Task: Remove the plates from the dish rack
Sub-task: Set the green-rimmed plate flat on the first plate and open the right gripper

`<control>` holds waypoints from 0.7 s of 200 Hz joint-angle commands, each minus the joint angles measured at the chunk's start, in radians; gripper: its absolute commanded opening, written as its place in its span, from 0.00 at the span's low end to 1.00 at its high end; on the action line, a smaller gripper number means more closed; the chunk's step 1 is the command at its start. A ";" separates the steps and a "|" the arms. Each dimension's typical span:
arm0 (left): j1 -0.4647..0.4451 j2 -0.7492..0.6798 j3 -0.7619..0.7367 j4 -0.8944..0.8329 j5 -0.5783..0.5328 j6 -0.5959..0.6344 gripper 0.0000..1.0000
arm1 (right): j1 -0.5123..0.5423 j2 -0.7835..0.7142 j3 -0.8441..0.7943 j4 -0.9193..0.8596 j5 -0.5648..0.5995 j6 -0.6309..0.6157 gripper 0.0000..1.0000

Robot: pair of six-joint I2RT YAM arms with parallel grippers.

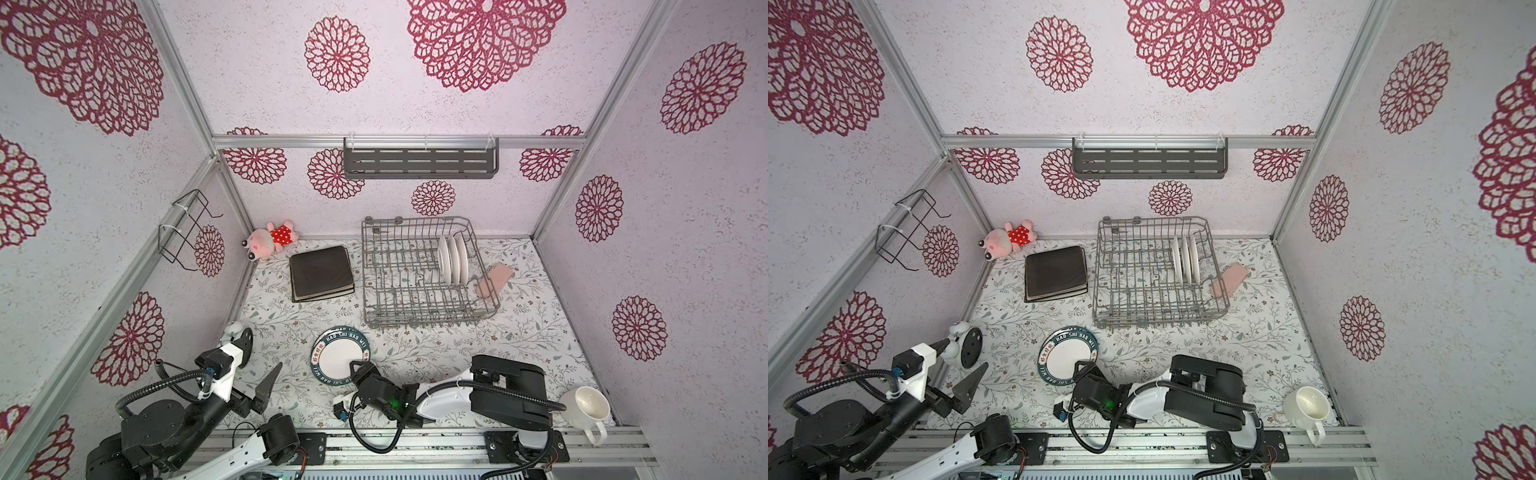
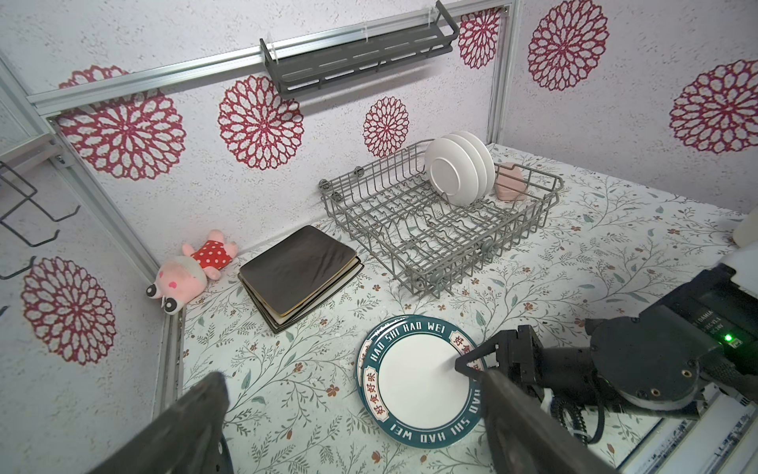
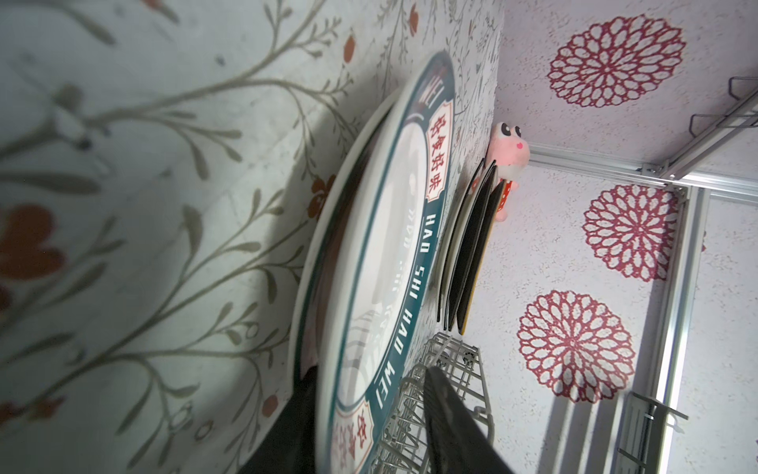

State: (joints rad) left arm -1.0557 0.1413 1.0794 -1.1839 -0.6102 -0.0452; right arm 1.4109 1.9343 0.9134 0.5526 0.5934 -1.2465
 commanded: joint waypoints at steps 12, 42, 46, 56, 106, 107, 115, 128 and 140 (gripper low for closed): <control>-0.007 -0.019 -0.002 0.000 0.004 0.008 0.97 | -0.002 -0.012 0.036 -0.095 -0.016 0.072 0.43; -0.007 -0.026 -0.007 0.000 0.005 0.010 0.97 | -0.009 -0.029 0.069 -0.196 -0.040 0.128 0.45; -0.007 -0.026 -0.007 0.000 0.005 0.010 0.97 | -0.010 -0.031 0.073 -0.208 -0.045 0.133 0.45; -0.007 -0.029 -0.006 0.000 0.006 0.008 0.97 | -0.011 -0.034 0.080 -0.226 -0.050 0.142 0.46; -0.007 -0.039 -0.005 -0.002 0.009 0.008 0.97 | -0.028 -0.059 0.115 -0.322 -0.096 0.185 0.48; -0.007 -0.039 -0.005 -0.002 0.009 0.008 0.97 | -0.029 -0.060 0.115 -0.325 -0.097 0.187 0.49; -0.007 -0.040 -0.004 -0.002 0.010 0.009 0.97 | -0.031 -0.064 0.124 -0.347 -0.106 0.195 0.49; -0.007 -0.041 -0.004 -0.002 0.010 0.010 0.97 | -0.035 -0.068 0.135 -0.377 -0.117 0.206 0.50; -0.007 -0.042 -0.005 -0.003 0.012 0.010 0.97 | -0.036 -0.070 0.140 -0.398 -0.123 0.208 0.51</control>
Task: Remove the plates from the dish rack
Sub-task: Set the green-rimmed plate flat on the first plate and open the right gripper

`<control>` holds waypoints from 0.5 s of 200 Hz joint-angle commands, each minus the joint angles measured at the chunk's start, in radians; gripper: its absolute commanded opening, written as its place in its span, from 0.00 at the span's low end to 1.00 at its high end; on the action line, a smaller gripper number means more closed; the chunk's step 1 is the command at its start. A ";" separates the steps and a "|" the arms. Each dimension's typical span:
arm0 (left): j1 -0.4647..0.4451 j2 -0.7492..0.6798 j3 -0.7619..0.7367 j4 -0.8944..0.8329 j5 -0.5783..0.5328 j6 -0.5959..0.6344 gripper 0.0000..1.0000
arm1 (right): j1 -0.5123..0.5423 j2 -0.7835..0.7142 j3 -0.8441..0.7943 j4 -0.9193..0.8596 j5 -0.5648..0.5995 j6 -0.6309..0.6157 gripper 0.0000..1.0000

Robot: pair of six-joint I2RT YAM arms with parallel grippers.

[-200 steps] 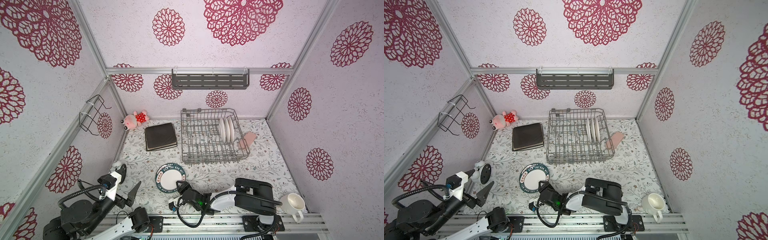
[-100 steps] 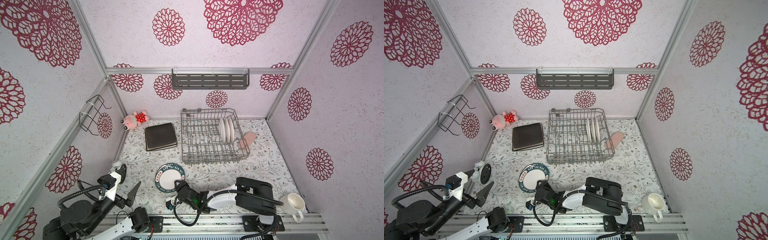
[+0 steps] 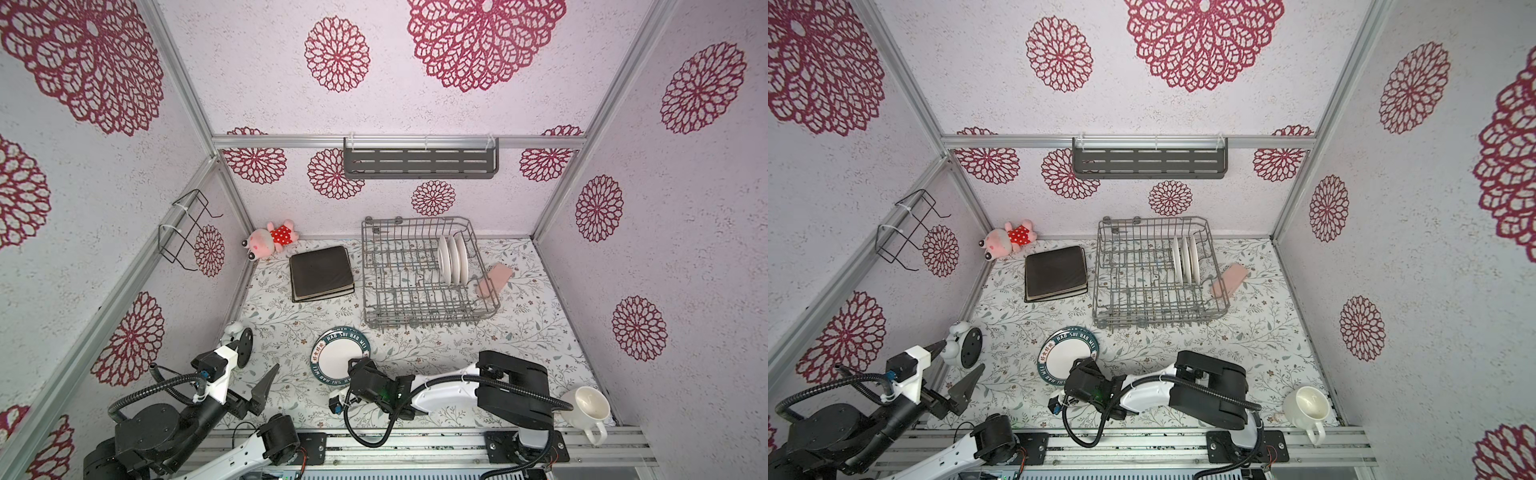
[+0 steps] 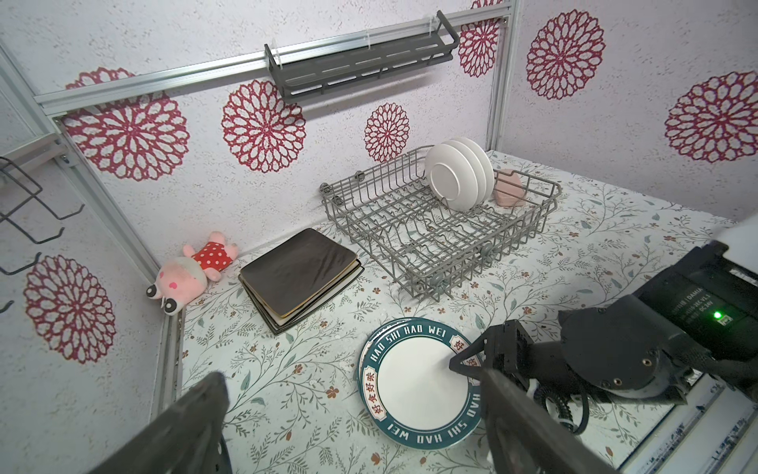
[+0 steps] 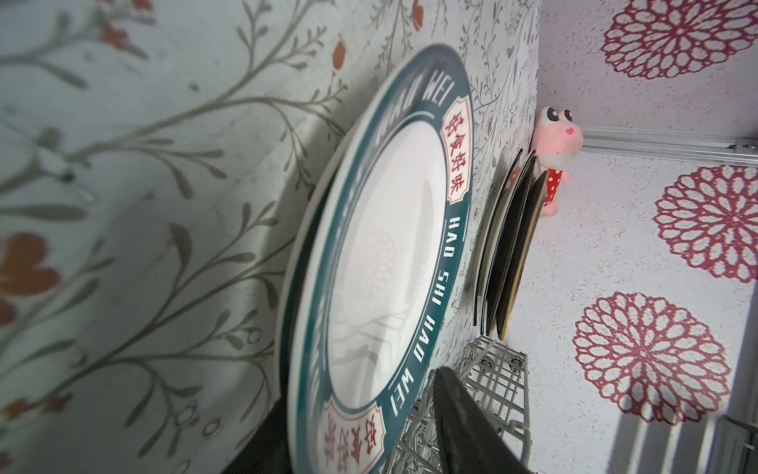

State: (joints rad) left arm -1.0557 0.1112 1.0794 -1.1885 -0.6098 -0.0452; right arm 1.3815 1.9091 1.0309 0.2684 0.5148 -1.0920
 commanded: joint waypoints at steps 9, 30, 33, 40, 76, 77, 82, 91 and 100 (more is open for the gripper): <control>-0.007 -0.013 -0.004 0.003 0.013 0.009 0.97 | -0.009 -0.048 0.024 -0.124 -0.048 0.055 0.52; -0.008 -0.015 -0.006 0.003 0.014 0.011 0.97 | -0.014 -0.050 0.035 -0.136 -0.043 0.063 0.53; -0.007 -0.016 -0.006 0.003 0.014 0.010 0.97 | -0.015 -0.050 0.039 -0.139 -0.043 0.062 0.54; -0.008 -0.016 -0.008 0.003 0.014 0.010 0.97 | -0.015 -0.051 0.044 -0.151 -0.048 0.062 0.54; -0.006 -0.021 -0.004 0.003 0.016 0.009 0.97 | -0.023 -0.067 0.067 -0.180 -0.065 0.064 0.57; -0.007 -0.022 -0.004 0.003 0.015 0.009 0.97 | -0.023 -0.068 0.068 -0.181 -0.066 0.064 0.57; -0.007 -0.022 -0.004 0.003 0.016 0.009 0.97 | -0.024 -0.069 0.072 -0.187 -0.067 0.065 0.57; -0.007 -0.022 -0.004 0.003 0.015 0.009 0.97 | -0.024 -0.073 0.078 -0.196 -0.067 0.063 0.58; -0.007 -0.023 -0.004 0.003 0.016 0.010 0.97 | -0.025 -0.078 0.081 -0.206 -0.068 0.065 0.59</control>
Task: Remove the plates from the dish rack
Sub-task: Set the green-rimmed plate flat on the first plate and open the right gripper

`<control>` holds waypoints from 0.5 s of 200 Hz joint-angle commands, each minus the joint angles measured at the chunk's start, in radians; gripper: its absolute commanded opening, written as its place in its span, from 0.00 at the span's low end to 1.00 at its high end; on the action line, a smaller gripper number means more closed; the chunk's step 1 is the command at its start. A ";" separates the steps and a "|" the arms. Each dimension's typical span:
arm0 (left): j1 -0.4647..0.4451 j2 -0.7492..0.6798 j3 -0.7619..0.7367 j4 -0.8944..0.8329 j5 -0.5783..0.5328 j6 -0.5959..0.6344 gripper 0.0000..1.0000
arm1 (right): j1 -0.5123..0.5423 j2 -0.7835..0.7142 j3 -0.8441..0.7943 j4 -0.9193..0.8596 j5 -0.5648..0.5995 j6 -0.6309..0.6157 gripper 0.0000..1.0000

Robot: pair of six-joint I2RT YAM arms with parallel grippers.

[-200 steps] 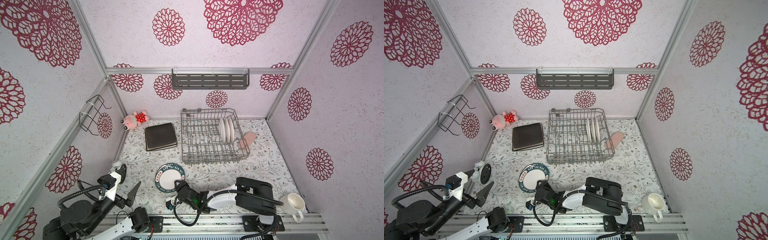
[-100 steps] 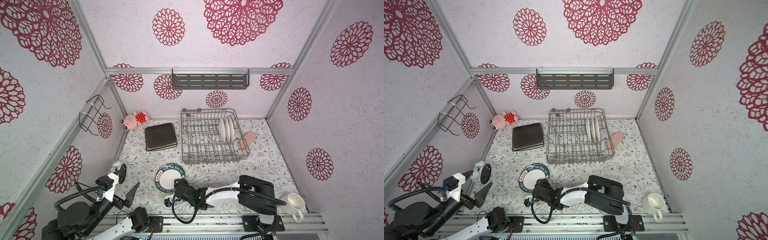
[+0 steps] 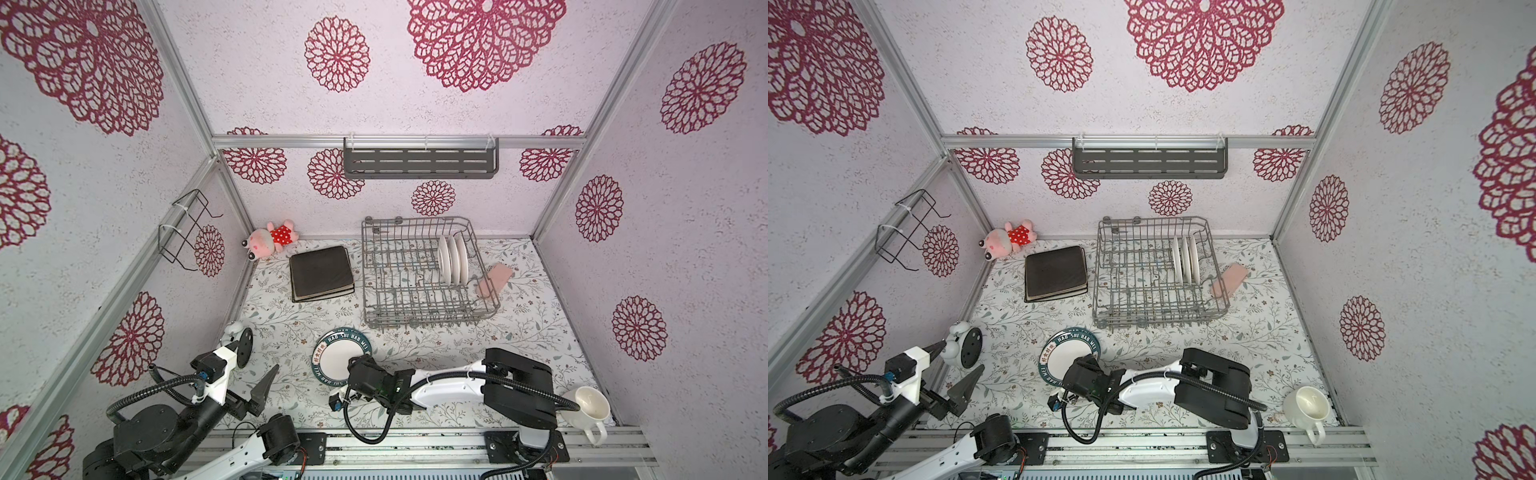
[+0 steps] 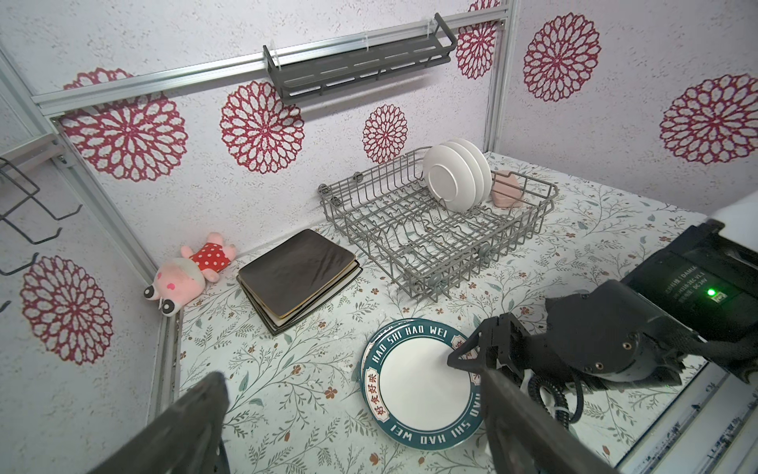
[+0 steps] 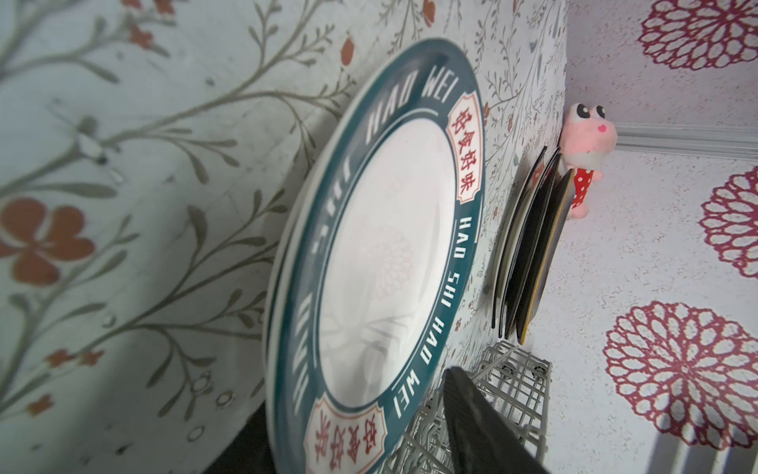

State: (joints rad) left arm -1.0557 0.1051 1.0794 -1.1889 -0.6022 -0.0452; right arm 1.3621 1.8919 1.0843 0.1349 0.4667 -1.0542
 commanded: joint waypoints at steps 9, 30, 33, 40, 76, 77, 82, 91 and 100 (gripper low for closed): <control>-0.007 -0.016 -0.005 0.003 0.008 0.010 0.97 | -0.006 -0.066 0.029 -0.079 -0.021 0.023 0.60; -0.006 -0.016 -0.004 0.003 0.009 0.010 0.97 | -0.006 -0.078 0.036 -0.097 -0.025 0.028 0.62; -0.006 -0.017 -0.004 0.003 0.009 0.009 0.97 | -0.005 -0.079 0.038 -0.100 -0.025 0.027 0.62; -0.006 -0.016 -0.004 0.003 0.009 0.010 0.97 | -0.006 -0.081 0.041 -0.106 -0.026 0.030 0.63; -0.005 -0.015 -0.003 0.003 0.012 0.011 0.98 | -0.006 -0.090 0.056 -0.142 -0.031 0.029 0.65; -0.006 -0.015 -0.003 0.003 0.012 0.011 0.98 | -0.006 -0.092 0.057 -0.144 -0.031 0.030 0.65; -0.006 -0.015 -0.003 0.003 0.013 0.011 0.97 | -0.006 -0.091 0.060 -0.150 -0.033 0.032 0.65; -0.006 -0.015 -0.002 0.003 0.012 0.011 0.97 | -0.006 -0.094 0.063 -0.159 -0.036 0.032 0.66; -0.007 -0.016 -0.001 0.002 0.012 0.011 0.97 | -0.006 -0.096 0.064 -0.167 -0.041 0.031 0.67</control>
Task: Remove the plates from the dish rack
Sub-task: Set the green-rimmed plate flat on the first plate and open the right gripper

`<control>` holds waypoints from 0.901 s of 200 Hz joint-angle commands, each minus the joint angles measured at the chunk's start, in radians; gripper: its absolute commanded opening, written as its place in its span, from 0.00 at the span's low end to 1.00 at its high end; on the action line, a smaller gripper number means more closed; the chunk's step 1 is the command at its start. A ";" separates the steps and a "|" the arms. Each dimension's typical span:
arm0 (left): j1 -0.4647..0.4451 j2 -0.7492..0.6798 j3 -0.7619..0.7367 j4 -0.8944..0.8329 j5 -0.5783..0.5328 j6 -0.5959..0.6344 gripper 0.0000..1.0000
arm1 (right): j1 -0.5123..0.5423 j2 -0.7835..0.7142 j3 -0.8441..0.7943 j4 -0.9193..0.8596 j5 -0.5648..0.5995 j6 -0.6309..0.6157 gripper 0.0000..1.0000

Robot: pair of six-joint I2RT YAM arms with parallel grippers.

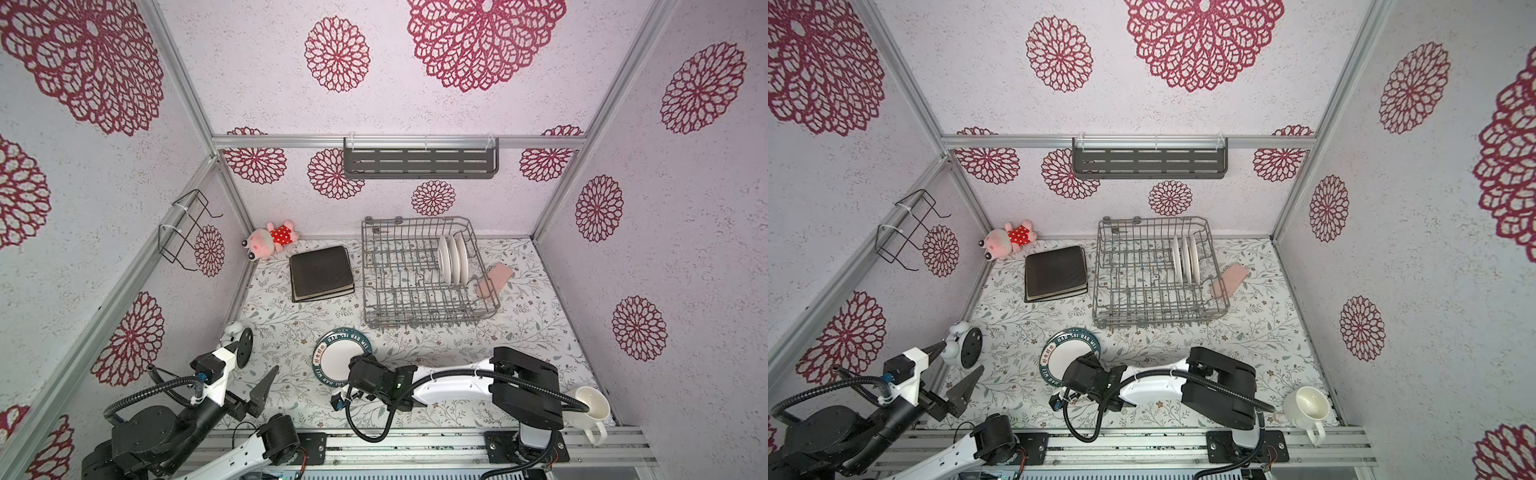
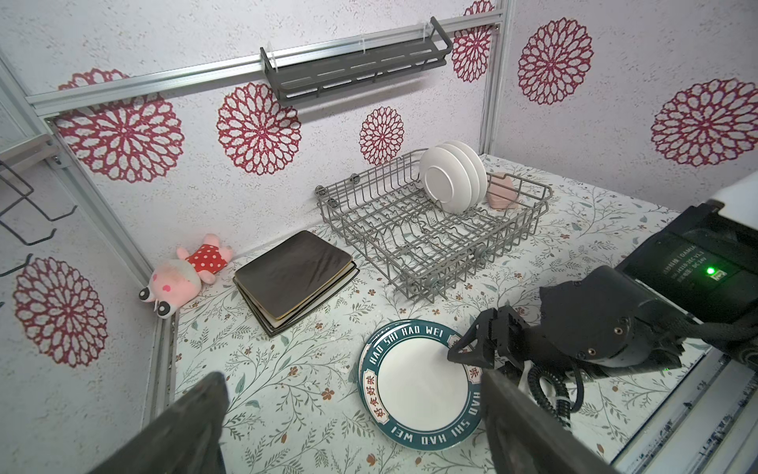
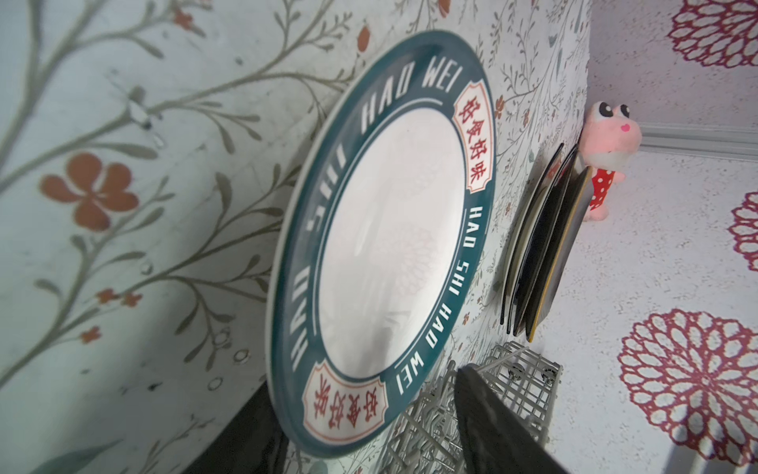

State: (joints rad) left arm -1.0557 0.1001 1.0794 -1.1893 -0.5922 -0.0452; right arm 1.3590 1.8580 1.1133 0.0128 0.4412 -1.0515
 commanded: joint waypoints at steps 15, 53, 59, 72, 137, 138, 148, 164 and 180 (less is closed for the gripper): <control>-0.006 -0.014 -0.004 0.002 -0.001 0.013 0.97 | -0.002 -0.063 0.037 -0.052 -0.019 0.029 0.67; -0.006 -0.022 -0.003 -0.004 -0.009 0.009 0.97 | -0.006 -0.053 0.047 -0.056 -0.019 0.032 0.69; -0.006 -0.023 -0.003 -0.004 -0.010 0.010 0.97 | -0.006 -0.051 0.051 -0.058 -0.019 0.032 0.69; -0.006 -0.027 -0.003 -0.004 -0.012 0.009 0.97 | -0.008 -0.047 0.058 -0.062 -0.019 0.031 0.70; -0.006 -0.034 -0.003 -0.006 -0.006 0.010 0.97 | -0.020 -0.040 0.072 -0.093 -0.014 0.036 0.71; -0.006 -0.034 -0.003 -0.006 -0.006 0.009 0.97 | -0.021 -0.039 0.072 -0.093 -0.015 0.035 0.71; -0.006 -0.036 -0.004 -0.005 -0.006 0.009 0.97 | -0.021 -0.039 0.071 -0.098 -0.010 0.031 0.72; -0.006 -0.039 -0.008 -0.006 -0.008 0.009 0.97 | -0.024 -0.040 0.071 -0.103 -0.006 0.033 0.72; -0.006 -0.042 -0.009 -0.005 -0.008 0.010 0.97 | -0.023 -0.043 0.072 -0.110 -0.008 0.036 0.73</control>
State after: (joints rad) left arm -1.0557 0.0757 1.0790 -1.1938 -0.5934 -0.0452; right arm 1.3422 1.8565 1.1538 -0.0704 0.4294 -1.0435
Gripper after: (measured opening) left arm 0.975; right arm 0.725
